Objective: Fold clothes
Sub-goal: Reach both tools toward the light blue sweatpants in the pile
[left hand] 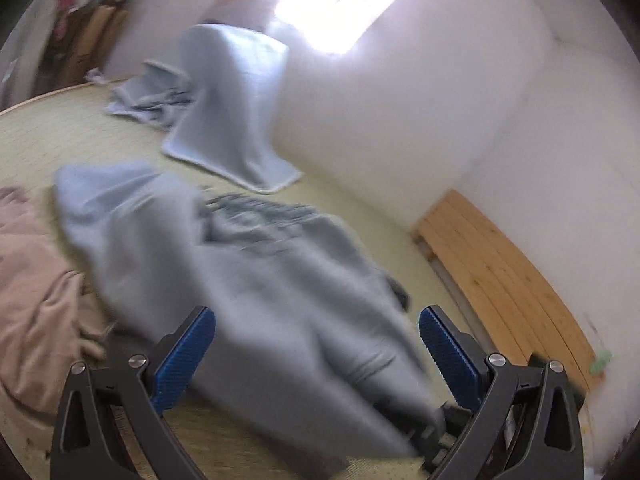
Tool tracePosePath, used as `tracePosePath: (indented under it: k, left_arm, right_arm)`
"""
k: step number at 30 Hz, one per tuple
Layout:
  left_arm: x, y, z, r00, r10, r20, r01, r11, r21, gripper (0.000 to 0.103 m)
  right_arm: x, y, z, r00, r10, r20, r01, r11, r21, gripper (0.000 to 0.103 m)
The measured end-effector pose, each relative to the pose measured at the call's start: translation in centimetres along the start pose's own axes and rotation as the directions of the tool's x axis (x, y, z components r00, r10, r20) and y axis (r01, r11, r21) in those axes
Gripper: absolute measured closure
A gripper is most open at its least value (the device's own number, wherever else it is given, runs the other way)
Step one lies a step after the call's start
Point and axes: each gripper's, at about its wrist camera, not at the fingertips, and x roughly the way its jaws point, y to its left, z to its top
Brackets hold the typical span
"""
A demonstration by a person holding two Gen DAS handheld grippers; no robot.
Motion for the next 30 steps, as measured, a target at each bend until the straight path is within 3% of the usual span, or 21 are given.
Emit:
tracePosePath:
  k: [4, 10, 16, 18, 21, 22, 24, 26, 29, 30]
  left_arm:
    - [0.9, -2.8, -0.7, 0.998, -0.045, -0.049, 0.049, 0.995, 0.084, 0.000]
    - [4.5, -4.6, -2.6, 0.985, 0.066, -0.161, -0.035, 0.981, 0.191, 0.000]
    - [8.2, -5.0, -3.9, 0.965, 0.134, -0.226, -0.077, 0.967, 0.245, 0.001]
    - [8.8, -5.2, -4.8, 0.958, 0.168, -0.233, -0.104, 0.959, 0.263, 0.006]
    - [9.8, -4.6, -5.6, 0.943, 0.223, -0.246, -0.156, 0.952, 0.263, 0.030]
    - [10.0, -4.2, -5.8, 0.936, 0.244, -0.253, -0.177, 0.949, 0.261, 0.043]
    - [10.2, -3.5, -6.0, 0.928, 0.254, -0.273, -0.186, 0.950, 0.253, 0.054]
    - [10.1, -3.0, -6.1, 0.928, 0.242, -0.284, -0.179, 0.956, 0.231, 0.069]
    - [9.4, -2.6, -6.2, 0.935, 0.237, -0.265, -0.185, 0.960, 0.208, 0.081]
    - [9.1, -2.5, -6.1, 0.939, 0.228, -0.258, -0.181, 0.964, 0.193, 0.082]
  right_arm:
    - [-1.3, 4.0, -3.9, 0.999, -0.043, -0.031, 0.037, 0.984, -0.173, 0.096]
    - [-2.3, 6.9, -8.2, 0.996, -0.073, -0.043, 0.056, 0.945, -0.323, 0.096]
    - [-2.8, 7.5, -9.4, 0.994, -0.108, -0.018, 0.091, 0.906, -0.414, 0.096]
    - [-2.9, 7.8, -9.6, 0.993, -0.116, -0.009, 0.101, 0.896, -0.432, 0.096]
    - [-3.1, 7.8, -9.9, 0.993, -0.118, 0.000, 0.106, 0.892, -0.440, 0.094]
    - [-3.2, 7.6, -10.0, 0.993, -0.115, 0.000, 0.103, 0.895, -0.435, 0.094]
    - [-3.1, 7.0, -9.8, 0.995, -0.100, -0.016, 0.084, 0.906, -0.414, 0.090]
    - [-3.0, 6.3, -9.4, 0.996, -0.080, -0.038, 0.059, 0.917, -0.395, 0.088]
    - [-3.4, 5.4, -9.1, 0.997, -0.035, -0.076, 0.004, 0.928, -0.373, 0.081]
    - [-3.8, 5.1, -9.0, 0.997, -0.016, -0.079, -0.014, 0.930, -0.367, 0.074]
